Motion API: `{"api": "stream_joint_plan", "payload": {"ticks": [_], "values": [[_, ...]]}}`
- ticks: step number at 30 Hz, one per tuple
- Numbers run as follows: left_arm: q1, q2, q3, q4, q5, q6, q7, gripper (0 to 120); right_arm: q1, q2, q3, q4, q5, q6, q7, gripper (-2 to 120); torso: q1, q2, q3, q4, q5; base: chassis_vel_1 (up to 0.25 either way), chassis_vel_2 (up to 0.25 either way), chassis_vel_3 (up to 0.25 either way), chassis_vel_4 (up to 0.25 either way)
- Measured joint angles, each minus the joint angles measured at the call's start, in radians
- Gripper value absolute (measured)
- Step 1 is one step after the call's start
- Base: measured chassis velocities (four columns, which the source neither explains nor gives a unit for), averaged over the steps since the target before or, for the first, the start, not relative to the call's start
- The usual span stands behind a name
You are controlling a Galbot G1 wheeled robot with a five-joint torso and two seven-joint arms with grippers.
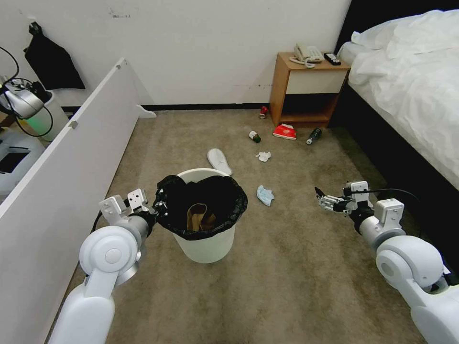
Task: Pick up the trash bin, then pick up the garbage from the floor and place it into the trash bin.
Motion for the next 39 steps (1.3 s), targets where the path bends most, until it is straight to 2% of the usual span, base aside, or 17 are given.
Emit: {"api": "stream_joint_plan", "payload": {"ticks": [39], "values": [[-0.018, -0.003, 0.005, 0.017, 0.0, 0.0, 0.003, 5, 0.002, -0.002, 0.0, -0.007, -0.003, 0.011, -0.013, 100, 0.0, 0.0, 0.0, -0.0001, 0.0, -0.013, 0.013, 0.014, -0.011]]}}
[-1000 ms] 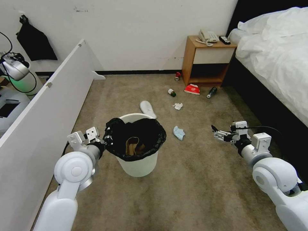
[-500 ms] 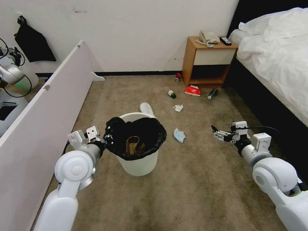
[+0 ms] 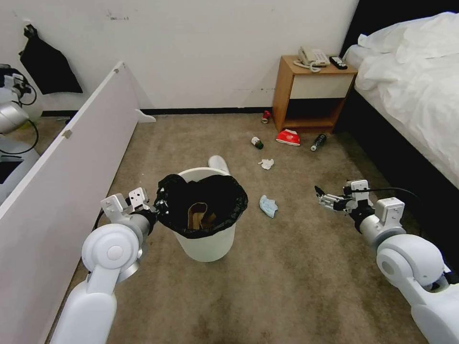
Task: Pick up the trash bin, then pick up the garbage from the floor and place it into the trash bin.
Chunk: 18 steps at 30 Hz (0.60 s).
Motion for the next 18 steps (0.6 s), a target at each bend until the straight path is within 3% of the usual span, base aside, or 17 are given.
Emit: {"api": "stream_joint_plan", "payload": {"ticks": [18], "values": [[-0.006, -0.001, 0.002, 0.008, 0.0, 0.0, 0.003, 5, 0.005, 0.001, -0.001, -0.007, -0.002, 0.006, -0.009, 100, 0.0, 0.0, 0.0, 0.0001, 0.0, -0.04, 0.043, 0.048, -0.044]]}}
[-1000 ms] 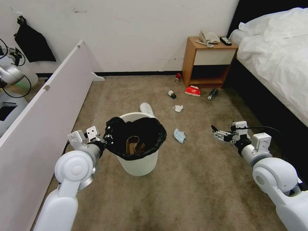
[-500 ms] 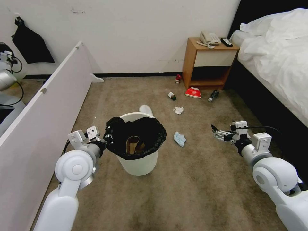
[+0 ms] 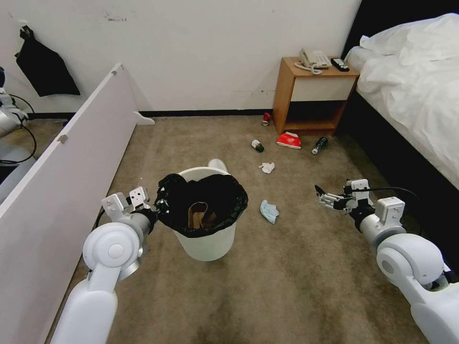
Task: Pick up the trash bin, then pick up the garbage from the floor and place it into the trash bin.
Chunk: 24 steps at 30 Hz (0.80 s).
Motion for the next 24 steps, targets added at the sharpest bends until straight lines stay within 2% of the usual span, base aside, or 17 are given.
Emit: {"api": "stream_joint_plan", "payload": {"ticks": [24], "values": [[-0.002, 0.0, 0.001, 0.008, 0.0, 0.0, 0.004, 5, 0.013, 0.002, -0.015, -0.011, -0.003, 0.005, -0.004, 100, 0.0, 0.0, 0.0, -0.0001, 0.0, -0.056, 0.055, 0.055, -0.055]]}}
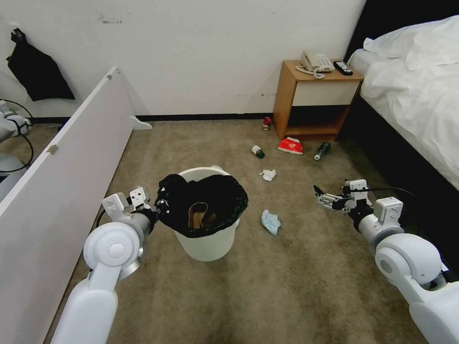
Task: Pick up the trash bin, then pick up the garbage from the floor and place it into the trash bin.
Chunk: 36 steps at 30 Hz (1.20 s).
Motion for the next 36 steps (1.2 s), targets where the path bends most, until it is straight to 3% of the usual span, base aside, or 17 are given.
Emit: {"api": "stream_joint_plan", "payload": {"ticks": [36], "values": [[-0.003, -0.001, 0.002, -0.002, 0.004, 0.0, 0.005, 5, -0.017, -0.002, 0.015, 0.008, -0.005, 0.006, -0.006, 100, 0.0, 0.0, 0.0, 0.0001, 0.0, -0.068, 0.074, 0.067, -0.067]]}}
